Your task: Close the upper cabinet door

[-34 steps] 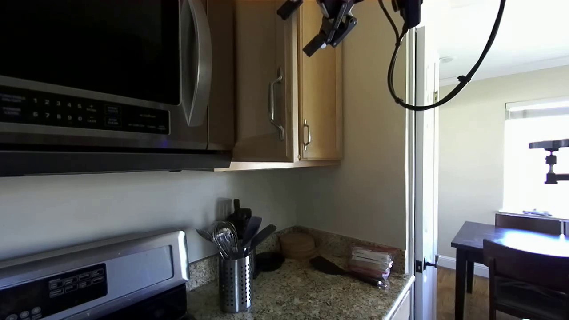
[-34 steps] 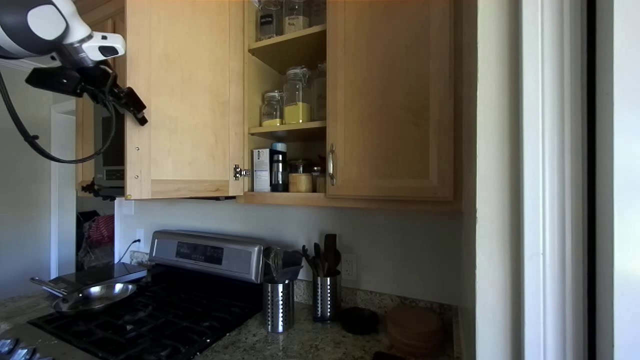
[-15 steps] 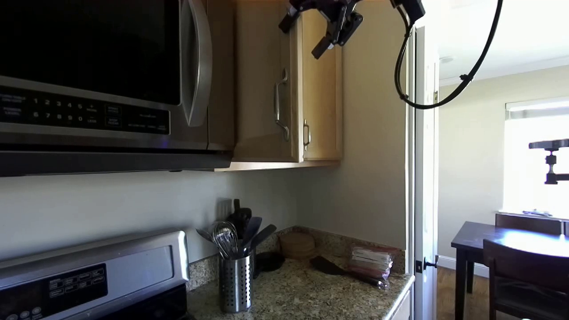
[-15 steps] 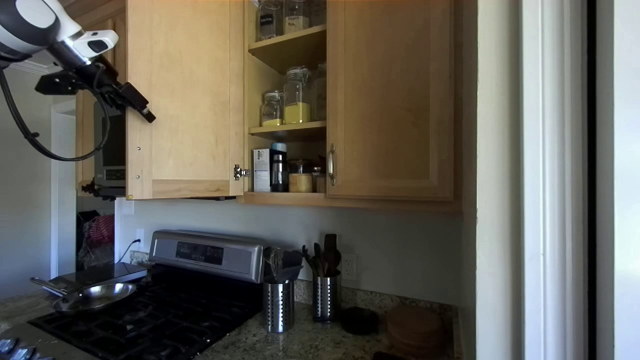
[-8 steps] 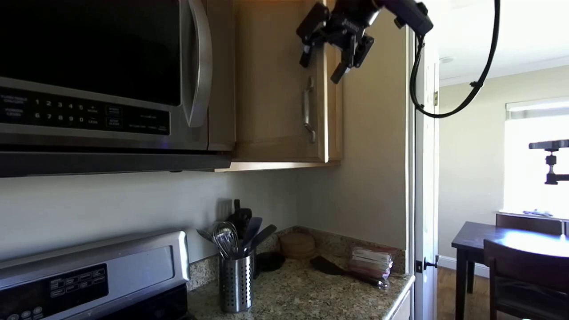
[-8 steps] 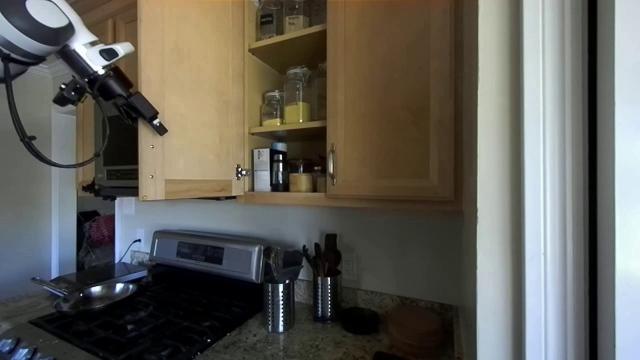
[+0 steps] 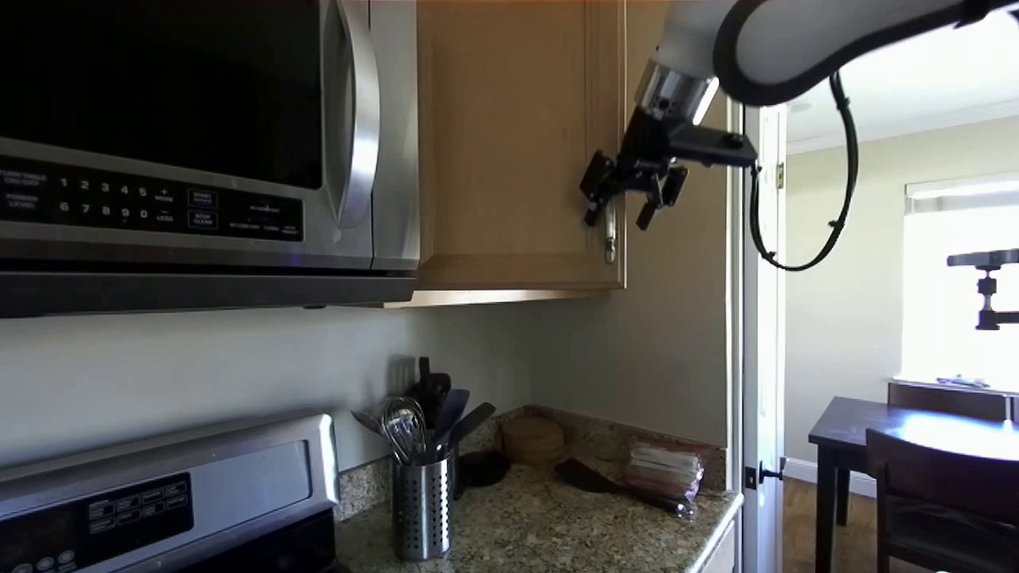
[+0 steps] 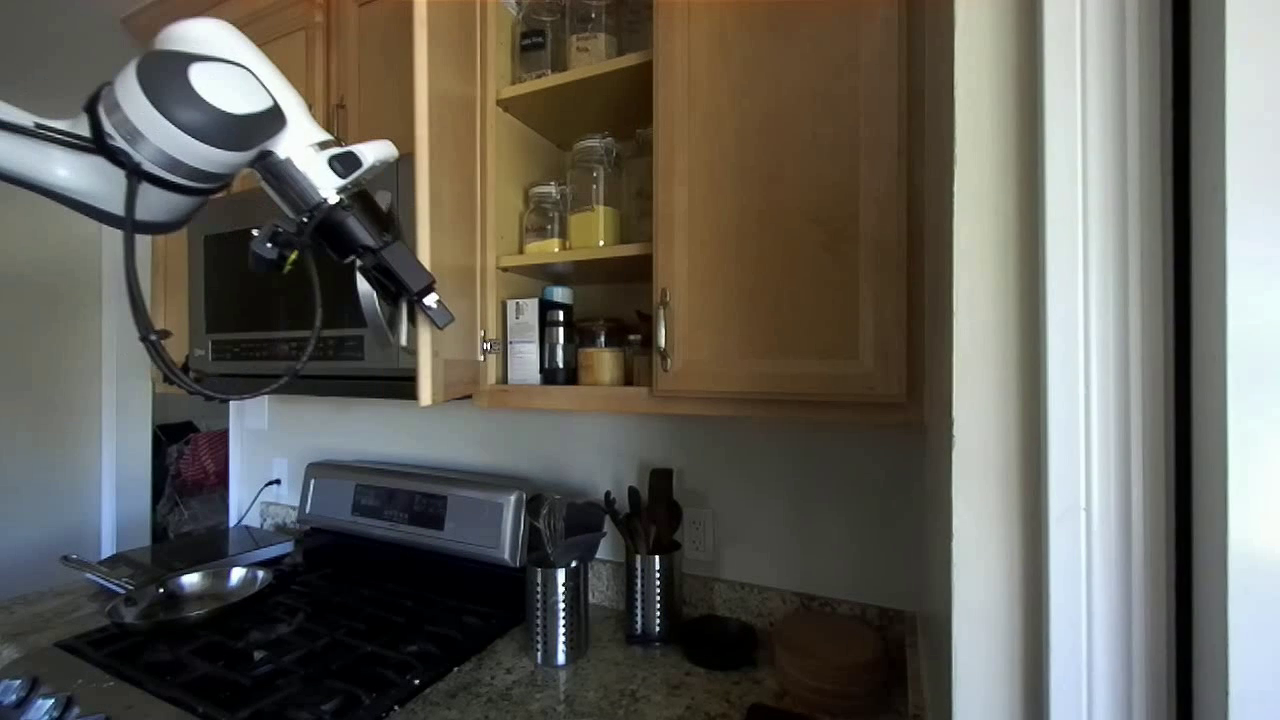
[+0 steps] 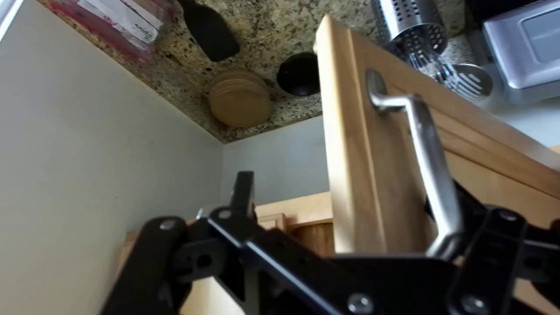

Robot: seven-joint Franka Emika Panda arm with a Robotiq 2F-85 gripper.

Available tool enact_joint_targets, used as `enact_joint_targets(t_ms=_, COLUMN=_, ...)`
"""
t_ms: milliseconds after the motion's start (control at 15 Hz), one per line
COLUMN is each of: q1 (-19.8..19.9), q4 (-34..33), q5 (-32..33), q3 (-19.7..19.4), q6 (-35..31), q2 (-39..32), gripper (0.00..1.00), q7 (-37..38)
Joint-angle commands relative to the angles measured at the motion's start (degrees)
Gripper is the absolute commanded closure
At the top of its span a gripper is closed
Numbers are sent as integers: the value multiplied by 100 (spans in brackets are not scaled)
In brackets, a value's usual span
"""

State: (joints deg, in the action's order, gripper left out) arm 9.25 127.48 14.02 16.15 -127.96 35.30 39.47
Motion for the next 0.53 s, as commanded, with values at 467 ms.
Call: enact_joint_targets(t_ms=467, q1=-213, q4=-289, q5=-227, q3=-432, q6=-340, q2=-981, gripper=0, q7=-277)
